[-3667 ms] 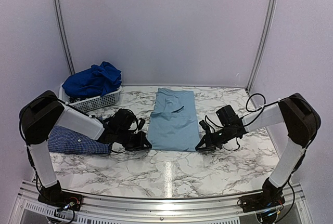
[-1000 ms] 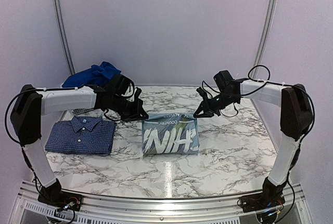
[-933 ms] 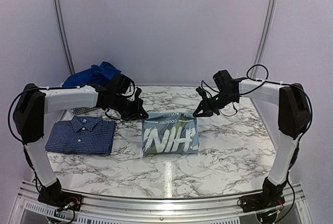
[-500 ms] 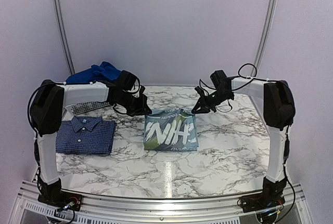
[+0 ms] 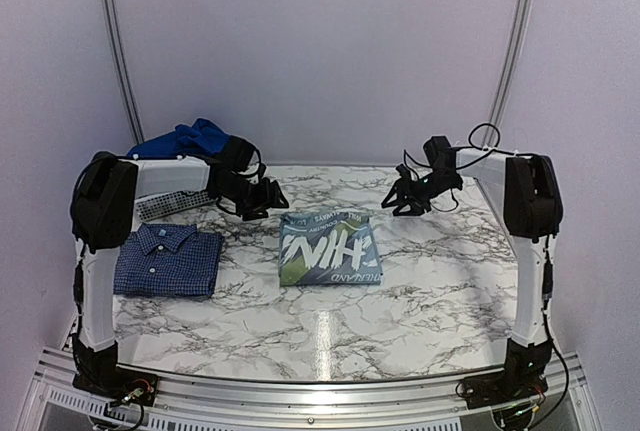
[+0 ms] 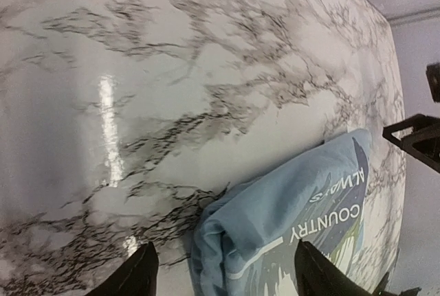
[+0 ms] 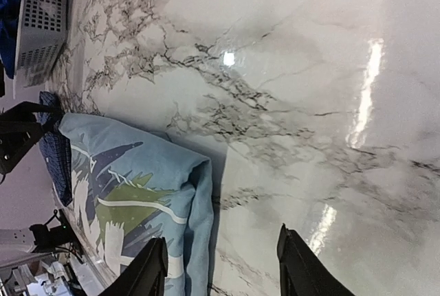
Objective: Fold and stack the mixed laundry pile
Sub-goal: Fold the 2/3-rectangle-folded T-shirt at the center of the board, then smooth out the square-folded T-shirt at the center of the board.
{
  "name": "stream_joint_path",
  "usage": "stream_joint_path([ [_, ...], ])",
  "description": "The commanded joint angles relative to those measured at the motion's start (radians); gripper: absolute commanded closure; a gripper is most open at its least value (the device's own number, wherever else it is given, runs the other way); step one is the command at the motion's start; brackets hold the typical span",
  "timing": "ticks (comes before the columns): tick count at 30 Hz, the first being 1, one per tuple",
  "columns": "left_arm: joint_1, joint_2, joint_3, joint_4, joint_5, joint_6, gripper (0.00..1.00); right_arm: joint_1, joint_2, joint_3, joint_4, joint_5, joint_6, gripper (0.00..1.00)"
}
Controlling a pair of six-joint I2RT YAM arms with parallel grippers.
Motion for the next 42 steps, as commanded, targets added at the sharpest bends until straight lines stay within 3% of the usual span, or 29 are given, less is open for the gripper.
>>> stream_joint_path([
  [1, 0.019, -0.152, -0.105, 0.033, -0.068, 0.056, 0.28, -0.055, -0.127, 0.003, 0.023, -0.008, -0.023, 0.52],
  [5, 0.01, -0.193, -0.204, 0.073, 0.024, 0.099, 0.34, -0.013, -0.203, -0.134, 0.128, -0.122, -0.022, 0.61],
  [12, -0.061, -0.155, -0.258, 0.266, 0.217, 0.07, 0.52, 0.142, -0.146, -0.151, 0.248, -0.241, 0.015, 0.69],
  [18, -0.055, 0.004, -0.171, 0.399, 0.186, -0.015, 0.57, 0.156, 0.01, -0.071, 0.331, -0.244, 0.067, 0.74],
  [23, -0.01, 0.139, -0.09, 0.45, 0.112, -0.103, 0.59, 0.093, 0.157, 0.047, 0.324, -0.178, 0.087, 0.73],
  [29, 0.042, 0.156, -0.121, 0.48, 0.041, -0.191, 0.52, 0.043, 0.228, 0.104, 0.254, -0.124, 0.061, 0.69],
  [31, 0.045, 0.123, -0.146, 0.481, 0.045, -0.175, 0.46, 0.037, 0.201, 0.089, 0.237, -0.118, 0.048, 0.64],
  [34, 0.044, 0.025, -0.205, 0.477, 0.039, -0.116, 0.34, 0.039, 0.114, 0.055, 0.232, -0.114, 0.033, 0.57],
  [39, 0.007, -0.139, -0.252, 0.386, 0.024, 0.042, 0.29, 0.071, -0.096, -0.077, 0.293, -0.18, 0.081, 0.54],
  [42, -0.081, -0.192, -0.244, 0.302, 0.003, 0.173, 0.26, 0.126, -0.187, -0.197, 0.341, -0.219, 0.119, 0.54],
])
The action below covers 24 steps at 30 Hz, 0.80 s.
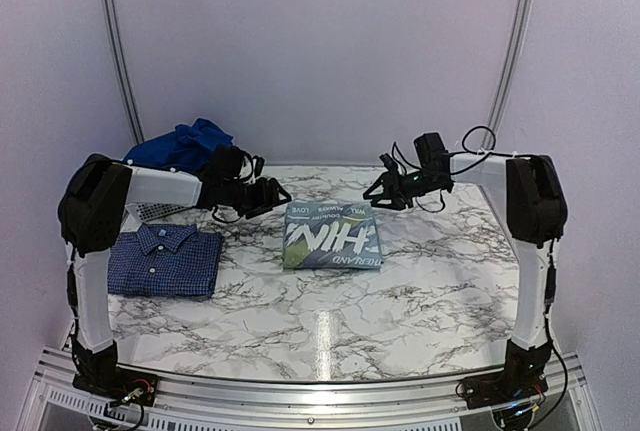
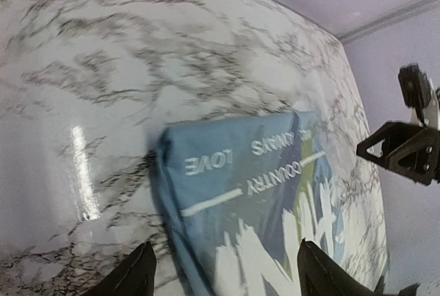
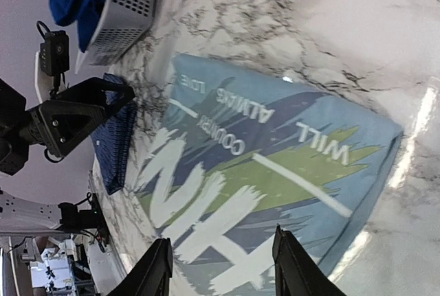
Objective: Fold and stack the mixed laundry pile
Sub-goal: Smooth out the square-folded T-shirt at the center of the board.
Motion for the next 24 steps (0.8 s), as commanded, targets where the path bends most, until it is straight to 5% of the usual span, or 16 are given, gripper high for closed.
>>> stream_joint_path([
  [1, -0.129, -0.118, 0.014, -0.116, -0.036, 0.23, 0.26, 0.087, -0.158, -0.137, 0.098, -0.061, 0.063, 0.54],
  [9, -0.206, -0.025, -0.107, 0.134, 0.093, -0.01, 0.33, 0.178, -0.13, -0.417, 0.384, -0.079, 0.219, 0.57],
  [15, -0.21, -0.034, -0.317, 0.192, 0.006, -0.113, 0.33, 0.178, -0.075, -0.555, 0.298, 0.036, 0.095, 0.58],
  [21, -0.265, -0.186, -0.487, 0.19, -0.035, -0.094, 0.33, 0.179, -0.242, -0.689, 0.277, 0.042, 0.085, 0.58],
  [24, -0.275, -0.33, -0.501, 0.106, -0.163, 0.02, 0.31, 0.175, -0.392, -0.72, 0.234, 0.039, 0.085, 0.57],
])
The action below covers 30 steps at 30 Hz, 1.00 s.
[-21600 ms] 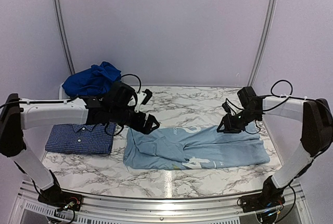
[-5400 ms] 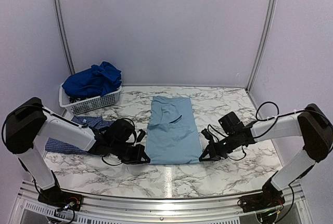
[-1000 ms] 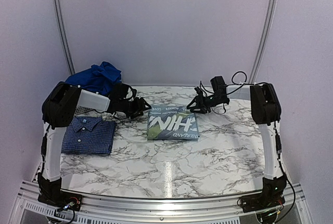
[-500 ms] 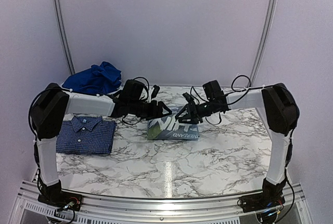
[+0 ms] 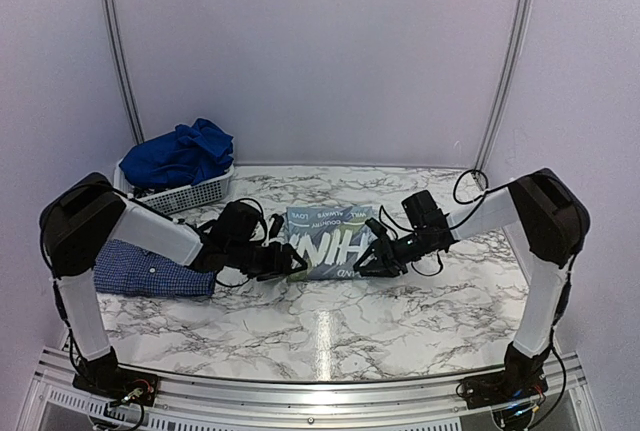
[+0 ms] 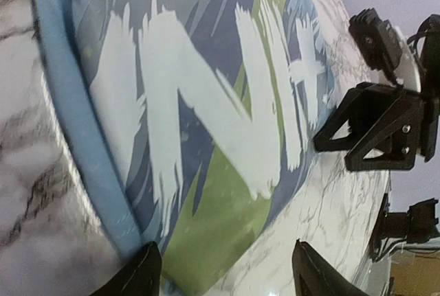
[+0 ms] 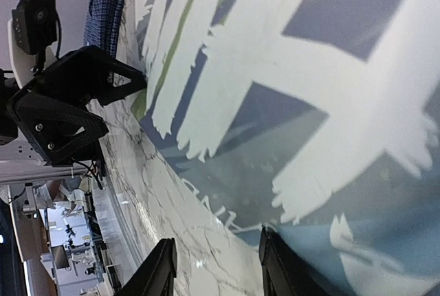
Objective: Fold and stack the mixed laundry pile
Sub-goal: Smooth out the square-folded T-shirt at the center of the board, then pick up the square-folded T-shirt from the center of the board.
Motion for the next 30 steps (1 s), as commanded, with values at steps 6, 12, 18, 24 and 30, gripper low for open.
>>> stream_joint_path([
  [6, -0.142, -0.137, 0.22, -0.491, -0.434, 0.538, 0.26, -0.094, -0.301, -0.098, -0.174, 0.102, 0.057, 0.56],
  [12, -0.234, 0.033, 0.443, -0.529, -0.46, 0.851, 0.26, -0.195, -0.339, -0.149, -0.16, 0.113, 0.093, 0.55],
  [18, -0.301, 0.223, 0.666, -0.566, -0.444, 1.029, 0.28, -0.231, -0.346, -0.15, -0.179, 0.118, 0.09, 0.55],
  [24, -0.329, 0.402, 0.815, -0.604, -0.46, 1.069, 0.39, -0.235, -0.33, -0.155, -0.194, 0.129, 0.092, 0.52],
  [30, -0.333, 0.499, 0.896, -0.608, -0.507, 1.075, 0.62, -0.235, -0.305, -0.178, -0.184, 0.145, 0.111, 0.44],
])
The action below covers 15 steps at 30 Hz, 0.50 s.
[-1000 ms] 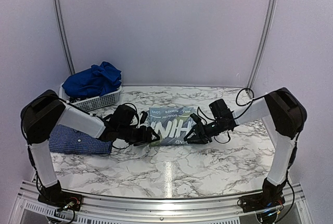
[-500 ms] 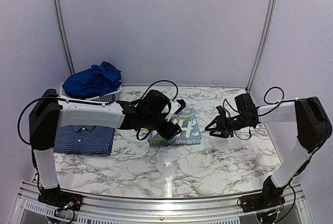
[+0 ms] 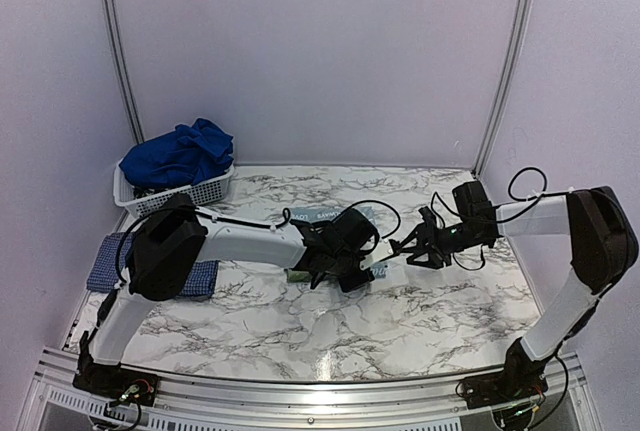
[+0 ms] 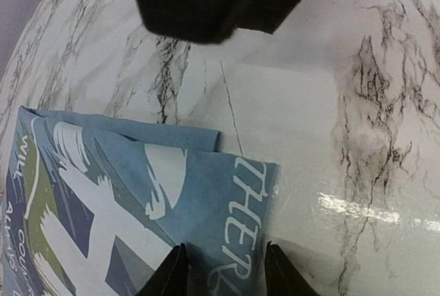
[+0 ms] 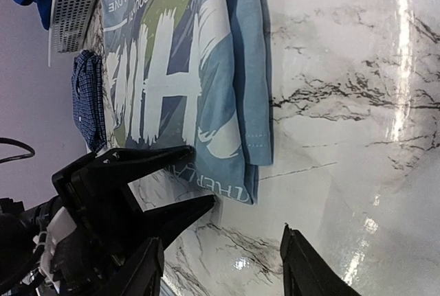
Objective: Fold and stack the mixed laundry pile
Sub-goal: Pick up the square-folded T-shirt from the center of the board.
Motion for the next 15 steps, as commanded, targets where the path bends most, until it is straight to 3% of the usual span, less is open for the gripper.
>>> stream_joint_path([
  [1, -0.003, 0.052, 0.053, -0.047, -0.039, 0.022, 0.72, -0.01, 0.027, -0.027, 0.002, 0.025, 0.021, 0.43],
  [4, -0.005, 0.023, 0.048, -0.046, 0.04, -0.008, 1.0, -0.007, 0.051, -0.048, 0.043, 0.02, 0.05, 0.36],
  [10, -0.011, -0.071, 0.014, -0.015, 0.178, -0.088, 1.0, 0.039, 0.088, -0.082, 0.151, -0.036, 0.15, 0.08],
  [15, -0.031, -0.101, -0.01, 0.001, 0.196, -0.091, 1.0, 0.074, 0.116, -0.118, 0.309, -0.068, 0.282, 0.05],
])
